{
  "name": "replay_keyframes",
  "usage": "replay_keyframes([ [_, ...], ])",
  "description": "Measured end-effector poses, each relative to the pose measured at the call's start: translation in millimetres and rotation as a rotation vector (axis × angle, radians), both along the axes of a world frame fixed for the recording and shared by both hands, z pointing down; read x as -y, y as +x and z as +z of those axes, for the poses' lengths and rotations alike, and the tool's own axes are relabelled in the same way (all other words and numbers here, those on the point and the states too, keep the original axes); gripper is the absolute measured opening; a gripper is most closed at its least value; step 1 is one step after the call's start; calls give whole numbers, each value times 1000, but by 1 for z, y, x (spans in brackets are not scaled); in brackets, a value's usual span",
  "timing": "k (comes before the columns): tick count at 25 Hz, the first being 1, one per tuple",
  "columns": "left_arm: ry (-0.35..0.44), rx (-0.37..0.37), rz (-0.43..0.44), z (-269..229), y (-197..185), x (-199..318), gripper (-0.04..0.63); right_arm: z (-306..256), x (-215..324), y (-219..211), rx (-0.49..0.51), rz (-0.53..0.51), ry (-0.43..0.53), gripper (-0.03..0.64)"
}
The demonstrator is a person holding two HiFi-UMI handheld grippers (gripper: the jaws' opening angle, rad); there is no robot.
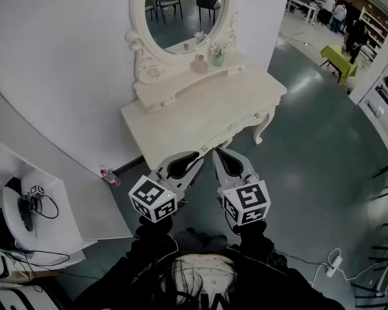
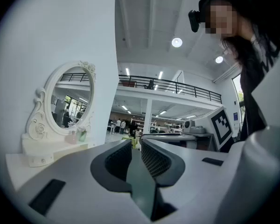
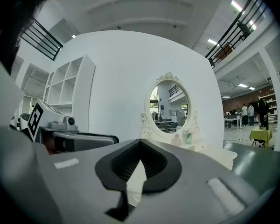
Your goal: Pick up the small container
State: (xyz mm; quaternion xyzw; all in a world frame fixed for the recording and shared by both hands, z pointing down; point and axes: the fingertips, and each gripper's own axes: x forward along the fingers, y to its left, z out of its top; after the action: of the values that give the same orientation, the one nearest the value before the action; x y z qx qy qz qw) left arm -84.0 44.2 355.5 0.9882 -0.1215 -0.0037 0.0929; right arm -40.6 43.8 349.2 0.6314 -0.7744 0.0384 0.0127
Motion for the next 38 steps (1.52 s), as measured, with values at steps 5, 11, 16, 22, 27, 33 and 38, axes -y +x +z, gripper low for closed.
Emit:
replay_keyframes([
  [5, -7, 3, -2, 4, -8, 6, 51, 3, 5, -8, 6, -1, -3, -2],
  [11, -14, 4, 8, 7, -16, 15, 51, 3, 14, -14, 30, 13, 12, 0],
  [16, -17, 6, 21, 10, -24, 22, 51, 5, 21, -20, 35, 37, 11, 0],
  [22, -24, 7, 39, 17, -35, 31, 51, 15, 26, -27, 41, 69, -1, 0],
  [27, -49, 7, 47, 24, -39, 35, 51, 22, 27, -30, 42, 81, -24, 0],
  [33, -77, 13, 71, 35, -28, 39, 51, 32, 29, -21, 49, 103, -48, 0],
  [38, -86, 27, 85, 42, -6, 44, 51, 39, 35, 2, 63, 116, -58, 0],
])
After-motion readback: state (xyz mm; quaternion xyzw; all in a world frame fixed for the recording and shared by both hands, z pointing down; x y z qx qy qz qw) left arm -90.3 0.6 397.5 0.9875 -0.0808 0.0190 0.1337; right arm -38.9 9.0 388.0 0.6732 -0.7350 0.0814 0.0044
